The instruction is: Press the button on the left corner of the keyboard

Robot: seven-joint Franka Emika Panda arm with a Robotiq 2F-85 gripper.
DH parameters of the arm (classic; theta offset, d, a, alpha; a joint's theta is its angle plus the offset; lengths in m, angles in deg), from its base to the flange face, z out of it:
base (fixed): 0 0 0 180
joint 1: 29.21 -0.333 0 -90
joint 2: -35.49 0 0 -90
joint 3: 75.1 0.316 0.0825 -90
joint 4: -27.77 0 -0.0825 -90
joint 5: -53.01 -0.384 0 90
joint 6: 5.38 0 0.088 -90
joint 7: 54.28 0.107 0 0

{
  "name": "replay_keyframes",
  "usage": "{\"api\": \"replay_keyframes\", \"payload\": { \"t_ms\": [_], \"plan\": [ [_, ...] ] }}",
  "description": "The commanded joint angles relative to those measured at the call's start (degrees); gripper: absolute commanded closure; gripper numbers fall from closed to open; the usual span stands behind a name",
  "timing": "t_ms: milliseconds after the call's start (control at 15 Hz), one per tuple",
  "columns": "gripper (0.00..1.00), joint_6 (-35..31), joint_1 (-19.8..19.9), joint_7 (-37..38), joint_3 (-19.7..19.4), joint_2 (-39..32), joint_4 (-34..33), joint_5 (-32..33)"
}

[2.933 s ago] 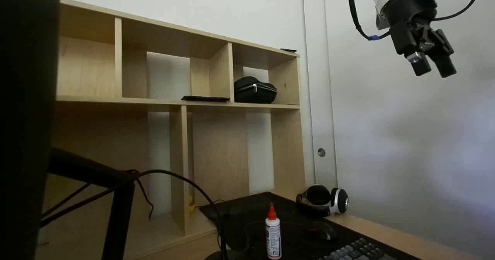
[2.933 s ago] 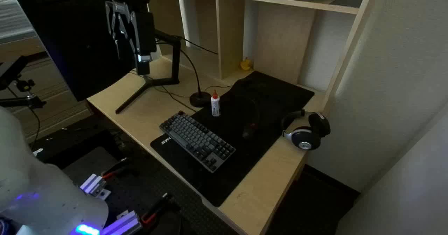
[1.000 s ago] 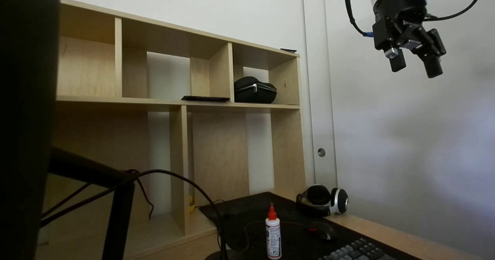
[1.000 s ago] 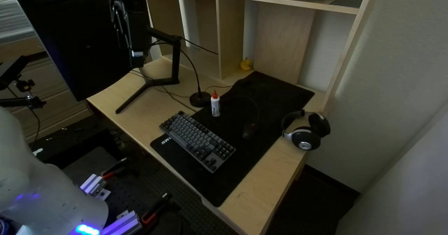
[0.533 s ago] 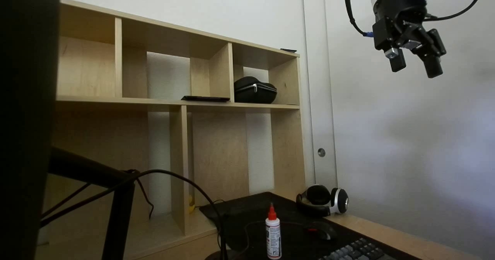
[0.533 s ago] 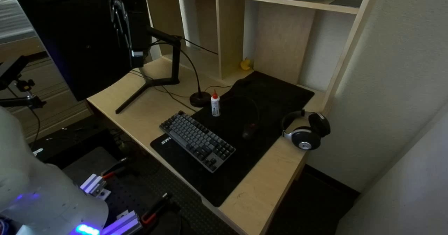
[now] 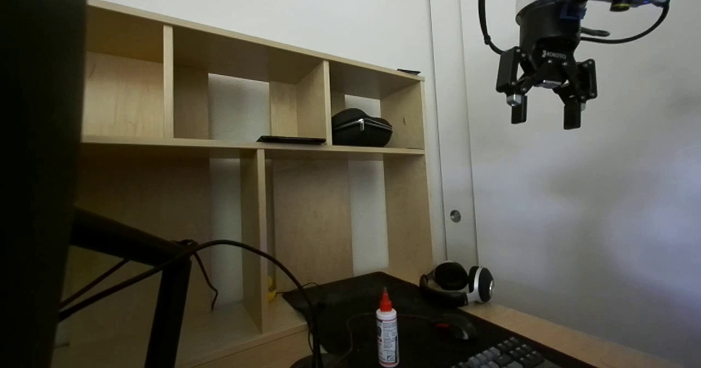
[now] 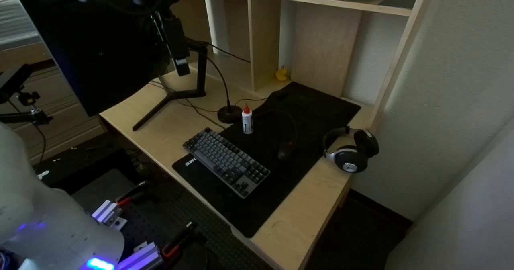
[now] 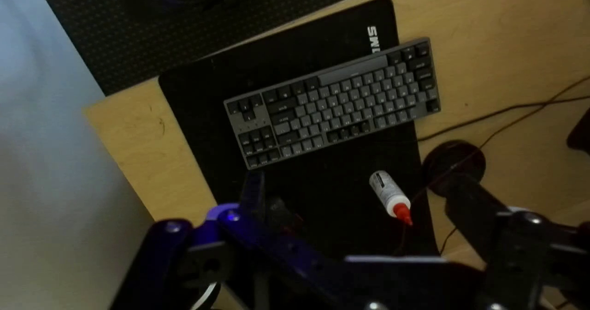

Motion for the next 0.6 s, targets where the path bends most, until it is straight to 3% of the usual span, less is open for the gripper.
{"api": "replay_keyframes", "payload": {
  "t_ms": [0, 67, 133, 400, 533],
  "plan": [
    [0.0, -8.7, 1.7, 5.9, 4.4, 8.7, 14.2, -0.9],
    [0.0, -5.0, 0.8, 3.6, 3.2, 3.2, 6.7, -0.6],
    [0.0, -5.6, 0.7, 4.2, 3.8, 4.4, 8.9, -0.6],
    [0.0, -5.5, 0.8, 4.2, 3.6, 4.5, 7.6, -0.6],
    [0.0, -7.8, -1.4, 5.1, 5.7, 1.9, 9.6, -2.4]
  ]
}}
